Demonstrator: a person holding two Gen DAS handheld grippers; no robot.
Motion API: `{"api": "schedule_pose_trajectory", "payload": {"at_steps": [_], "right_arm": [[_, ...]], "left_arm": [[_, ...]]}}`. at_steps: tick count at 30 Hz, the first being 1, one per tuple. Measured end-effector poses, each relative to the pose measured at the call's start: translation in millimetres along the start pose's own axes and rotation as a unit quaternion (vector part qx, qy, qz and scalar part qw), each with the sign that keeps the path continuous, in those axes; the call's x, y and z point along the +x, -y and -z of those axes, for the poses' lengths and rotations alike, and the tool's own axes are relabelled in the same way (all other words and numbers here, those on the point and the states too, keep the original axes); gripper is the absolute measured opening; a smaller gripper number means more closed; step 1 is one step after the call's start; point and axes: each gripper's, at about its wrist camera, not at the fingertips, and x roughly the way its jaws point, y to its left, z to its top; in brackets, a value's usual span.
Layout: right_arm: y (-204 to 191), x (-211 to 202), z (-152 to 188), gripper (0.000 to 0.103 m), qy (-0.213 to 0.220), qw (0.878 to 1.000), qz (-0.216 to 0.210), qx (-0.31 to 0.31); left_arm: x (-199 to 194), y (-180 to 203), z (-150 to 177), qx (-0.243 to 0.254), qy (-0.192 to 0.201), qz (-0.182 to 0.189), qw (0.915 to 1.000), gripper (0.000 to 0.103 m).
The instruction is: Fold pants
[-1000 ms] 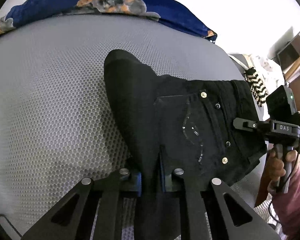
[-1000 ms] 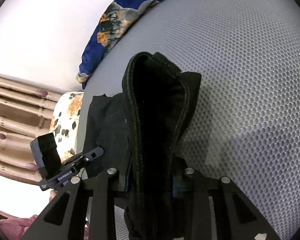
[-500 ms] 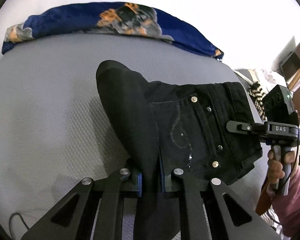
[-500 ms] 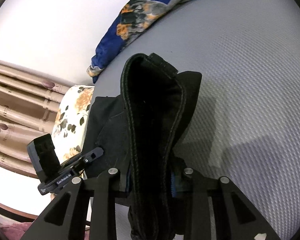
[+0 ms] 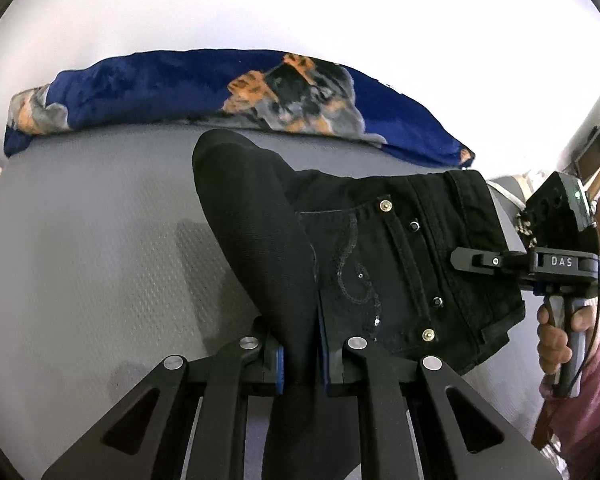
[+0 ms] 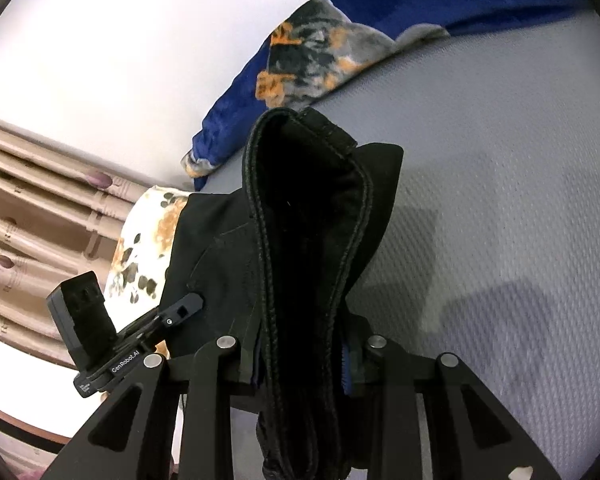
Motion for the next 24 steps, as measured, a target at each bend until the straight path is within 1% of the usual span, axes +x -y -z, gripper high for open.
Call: {"api": "schedule_pose_trajectory", "payload": {"at_steps": [8,12,15,17,18,19,20,21,22,23,24], "right_arm": [[4,26,-46,0.027,-0.008,1.0,0.018,-0.003],[7,36,-63,0.027,-0.007,1.0,0.025,-0.003],[10,43,-69,0.026,-0.005,0.999,0.034,-0.006],[16,49,-70,0.026,-0.002,0.999,0.052,-0.012],[19,53,-70,0.027,-0.001,0.998,0.065,-0.016],[23,57,-69,0.029,0.001,0.996,0.083,-0.019],[28,61,-67,0.036,0.002,0.994,0.106,-0.026],[30,65,-65,0.043,0.002,0.992,0.125,-0.034],[31,69,-62,0.046,0.0,0.988,0.149,-0.049],[30,71,-59,0.047,0.007,0.984,0.165,-0.066],[30,70,-57,0.047,0.014,0.983,0.168,-0.07]], "left_arm": [[33,-23,-30,-0.005,-0.007,-0.006,0.9999,0.013],[50,-37,-41,-0.013,-0.007,-0.005,0.9999,0.013],[65,-48,-39,-0.017,-0.014,-0.008,0.9997,0.013],[77,-56,-34,-0.017,-0.026,-0.021,0.9993,0.014],[84,-61,-29,-0.02,-0.031,-0.024,0.999,0.017],[89,-66,-25,-0.024,-0.032,-0.024,0.9989,0.022],[92,-69,-22,-0.027,-0.034,-0.025,0.9987,0.026],[95,-72,-20,-0.031,-0.036,-0.025,0.9985,0.032],[98,-74,-18,-0.036,-0.036,-0.028,0.9983,0.04],[98,-77,-17,-0.043,-0.028,-0.029,0.9983,0.042],[98,-78,-16,-0.044,-0.026,-0.029,0.9983,0.046]]}}
